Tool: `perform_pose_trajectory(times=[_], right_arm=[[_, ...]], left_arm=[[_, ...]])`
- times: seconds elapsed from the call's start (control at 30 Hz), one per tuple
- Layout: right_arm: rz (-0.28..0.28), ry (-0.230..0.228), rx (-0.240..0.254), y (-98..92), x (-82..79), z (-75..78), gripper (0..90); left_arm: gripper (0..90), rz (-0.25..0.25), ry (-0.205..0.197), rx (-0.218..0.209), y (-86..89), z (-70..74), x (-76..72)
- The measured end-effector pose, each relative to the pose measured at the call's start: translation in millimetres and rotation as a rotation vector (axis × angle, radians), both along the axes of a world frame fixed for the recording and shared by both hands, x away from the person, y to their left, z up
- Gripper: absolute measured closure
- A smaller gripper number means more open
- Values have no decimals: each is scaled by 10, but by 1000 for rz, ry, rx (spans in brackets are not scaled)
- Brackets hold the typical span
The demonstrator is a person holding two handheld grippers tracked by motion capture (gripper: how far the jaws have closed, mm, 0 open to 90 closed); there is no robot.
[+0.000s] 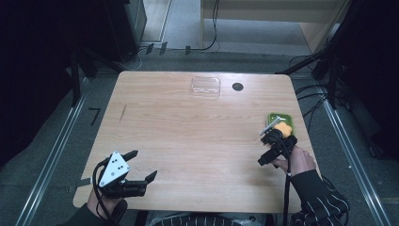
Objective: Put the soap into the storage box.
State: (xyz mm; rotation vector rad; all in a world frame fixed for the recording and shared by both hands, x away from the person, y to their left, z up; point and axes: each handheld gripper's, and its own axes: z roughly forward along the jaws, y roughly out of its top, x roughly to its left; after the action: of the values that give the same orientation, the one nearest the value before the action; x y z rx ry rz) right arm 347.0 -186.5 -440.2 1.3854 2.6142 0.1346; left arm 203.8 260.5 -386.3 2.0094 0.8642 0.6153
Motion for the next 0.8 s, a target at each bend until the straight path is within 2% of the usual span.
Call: perform_pose_trajectory(times=[0.27, 0.37, 0.6, 0.8], right_arm=[[30, 42, -11, 75, -240, -97, 34], [41, 45, -12, 77, -329, -124, 37], [75, 20, -1, 63, -505, -148, 43], [100, 34, 6, 56, -598, -180, 64]], left_arm=[[136, -1, -1, 1, 0, 0, 1], [136, 0, -1, 1, 0, 1, 0], [136, -1, -2, 1, -1, 1, 0], [136, 1, -3, 0, -15, 3, 4]])
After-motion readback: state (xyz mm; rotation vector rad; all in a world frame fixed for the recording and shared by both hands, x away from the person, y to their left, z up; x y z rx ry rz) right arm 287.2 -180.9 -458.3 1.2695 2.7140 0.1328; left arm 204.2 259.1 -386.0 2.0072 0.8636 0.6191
